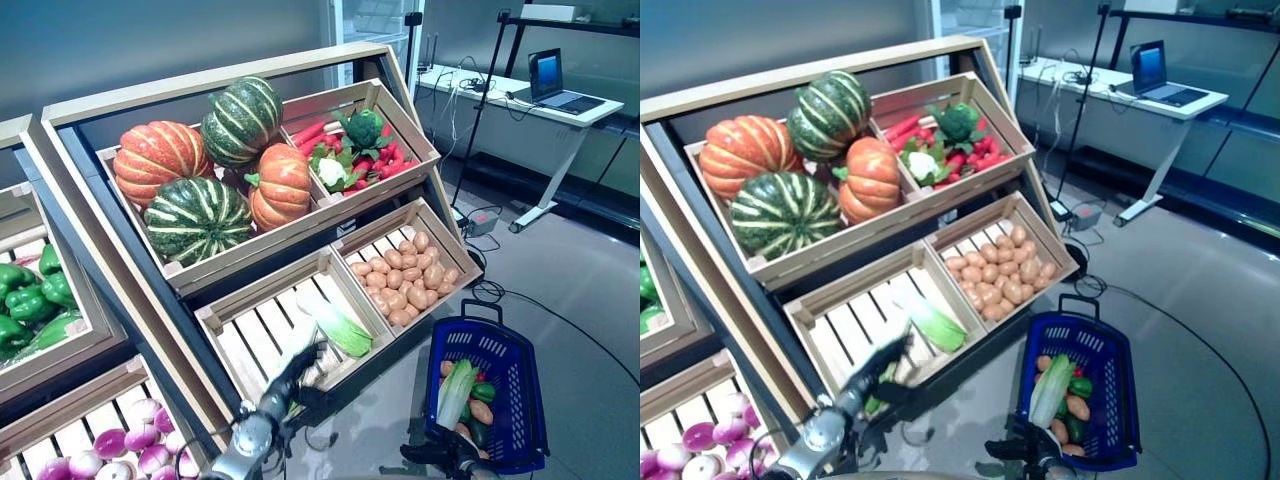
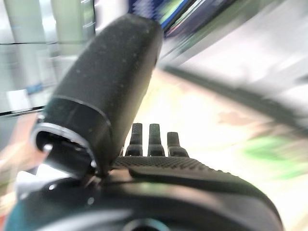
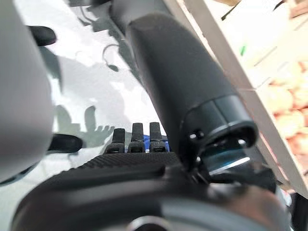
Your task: Put vegetables into the basket
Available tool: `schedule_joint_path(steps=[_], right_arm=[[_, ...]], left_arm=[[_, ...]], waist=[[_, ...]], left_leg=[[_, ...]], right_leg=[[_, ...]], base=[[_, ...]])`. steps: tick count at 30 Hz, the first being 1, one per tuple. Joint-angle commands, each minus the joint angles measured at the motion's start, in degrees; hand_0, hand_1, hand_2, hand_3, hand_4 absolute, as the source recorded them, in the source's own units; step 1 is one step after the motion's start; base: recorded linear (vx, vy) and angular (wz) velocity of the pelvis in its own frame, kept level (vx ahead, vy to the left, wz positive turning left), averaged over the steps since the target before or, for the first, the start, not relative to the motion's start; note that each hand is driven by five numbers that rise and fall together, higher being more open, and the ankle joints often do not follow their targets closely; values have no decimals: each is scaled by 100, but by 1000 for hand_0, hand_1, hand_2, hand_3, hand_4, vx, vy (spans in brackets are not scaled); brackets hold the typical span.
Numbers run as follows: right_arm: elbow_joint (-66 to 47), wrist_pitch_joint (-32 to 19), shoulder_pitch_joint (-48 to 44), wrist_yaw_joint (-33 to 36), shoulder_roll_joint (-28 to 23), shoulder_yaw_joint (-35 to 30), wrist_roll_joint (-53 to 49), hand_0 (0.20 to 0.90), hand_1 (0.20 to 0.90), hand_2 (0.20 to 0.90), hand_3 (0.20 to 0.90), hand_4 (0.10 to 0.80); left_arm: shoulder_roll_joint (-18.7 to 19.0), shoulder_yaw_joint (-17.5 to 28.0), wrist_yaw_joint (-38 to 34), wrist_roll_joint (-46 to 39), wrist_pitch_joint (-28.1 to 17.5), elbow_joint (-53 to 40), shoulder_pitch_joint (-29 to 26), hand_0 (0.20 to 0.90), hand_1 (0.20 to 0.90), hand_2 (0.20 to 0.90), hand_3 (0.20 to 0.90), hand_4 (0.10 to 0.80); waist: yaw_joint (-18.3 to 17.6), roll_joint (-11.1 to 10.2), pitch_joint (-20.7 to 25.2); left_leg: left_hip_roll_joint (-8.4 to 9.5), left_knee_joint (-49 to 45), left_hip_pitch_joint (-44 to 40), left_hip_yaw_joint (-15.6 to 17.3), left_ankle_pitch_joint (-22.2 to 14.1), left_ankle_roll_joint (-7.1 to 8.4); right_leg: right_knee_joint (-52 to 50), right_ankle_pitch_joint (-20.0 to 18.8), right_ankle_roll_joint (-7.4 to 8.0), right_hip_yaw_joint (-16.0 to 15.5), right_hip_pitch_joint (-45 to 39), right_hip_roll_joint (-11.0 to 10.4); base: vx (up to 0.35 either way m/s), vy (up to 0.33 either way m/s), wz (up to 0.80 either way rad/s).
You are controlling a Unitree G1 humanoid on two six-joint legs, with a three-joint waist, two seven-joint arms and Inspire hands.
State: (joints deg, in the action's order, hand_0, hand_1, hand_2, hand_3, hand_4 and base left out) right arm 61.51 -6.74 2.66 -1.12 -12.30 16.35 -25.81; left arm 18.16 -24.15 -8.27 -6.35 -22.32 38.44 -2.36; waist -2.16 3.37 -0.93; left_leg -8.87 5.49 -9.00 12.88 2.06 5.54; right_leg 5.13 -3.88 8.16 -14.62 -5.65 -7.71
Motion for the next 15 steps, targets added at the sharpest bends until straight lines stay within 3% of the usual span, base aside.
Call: schedule_joint_path(steps=[1, 7, 15], right_arm=[[-576, -549, -456, 122, 79, 39, -346, 900, 900, 900, 900, 800], [-1412, -819, -811, 275, -97, 334, -791, 900, 900, 900, 900, 800], [-1891, -808, -1129, 249, -362, 573, -1024, 900, 900, 900, 900, 800]], left_arm=[[422, 460, -1187, 376, -85, -225, -938, 900, 900, 900, 900, 800], [542, 385, -2933, 1165, 375, 70, -2126, 900, 900, 900, 900, 800], [739, 162, -3822, 1169, 906, 434, -3212, 900, 900, 900, 900, 800]], waist=[[-29, -257, -412], [-114, -364, -1173], [-304, -465, -1691]], left_leg=[[160, -125, -15, 79, -270, -89], [-133, -2043, 1495, -18, -619, -40], [-499, -4194, 3253, -81, -1468, -46]], right_leg=[[-304, 326, 9, 3, -216, -132], [-2126, 877, -117, 164, 1233, -401], [-4377, 1637, -234, 446, 2967, -954]], base=[[-24, 43, -2], [-209, 18, 0], [-153, 72, 3]])
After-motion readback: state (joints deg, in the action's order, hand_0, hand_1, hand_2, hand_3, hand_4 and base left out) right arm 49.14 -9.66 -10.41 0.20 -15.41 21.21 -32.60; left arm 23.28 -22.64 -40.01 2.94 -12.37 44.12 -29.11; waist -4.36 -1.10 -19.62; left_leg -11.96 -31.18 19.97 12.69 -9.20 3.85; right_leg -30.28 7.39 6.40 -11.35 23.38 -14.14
